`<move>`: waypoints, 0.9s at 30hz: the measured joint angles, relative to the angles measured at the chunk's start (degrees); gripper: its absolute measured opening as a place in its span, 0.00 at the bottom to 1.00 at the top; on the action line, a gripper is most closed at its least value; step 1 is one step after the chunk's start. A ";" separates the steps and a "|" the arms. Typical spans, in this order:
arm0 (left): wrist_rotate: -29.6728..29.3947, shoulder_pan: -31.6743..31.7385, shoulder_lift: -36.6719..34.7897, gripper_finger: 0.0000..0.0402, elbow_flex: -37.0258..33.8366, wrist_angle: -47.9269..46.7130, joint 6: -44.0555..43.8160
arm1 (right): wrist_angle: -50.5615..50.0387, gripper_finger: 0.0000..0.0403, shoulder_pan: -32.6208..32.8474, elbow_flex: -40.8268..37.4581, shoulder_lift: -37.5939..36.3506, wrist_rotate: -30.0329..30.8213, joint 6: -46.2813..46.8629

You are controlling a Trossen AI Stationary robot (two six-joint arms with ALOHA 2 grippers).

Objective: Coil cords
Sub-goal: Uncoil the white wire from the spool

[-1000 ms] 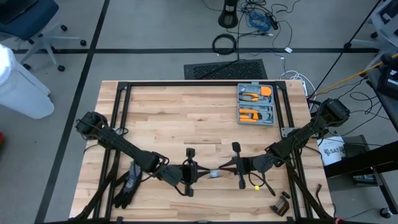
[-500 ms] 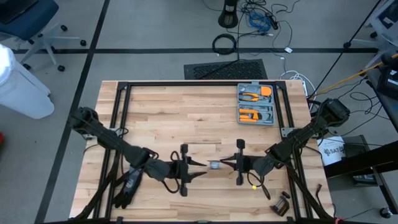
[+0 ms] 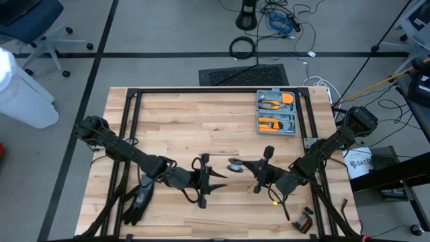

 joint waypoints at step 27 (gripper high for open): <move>-6.95 2.23 0.00 0.29 0.00 -1.18 6.88 | 0.58 0.00 -1.80 4.15 0.02 5.34 -16.42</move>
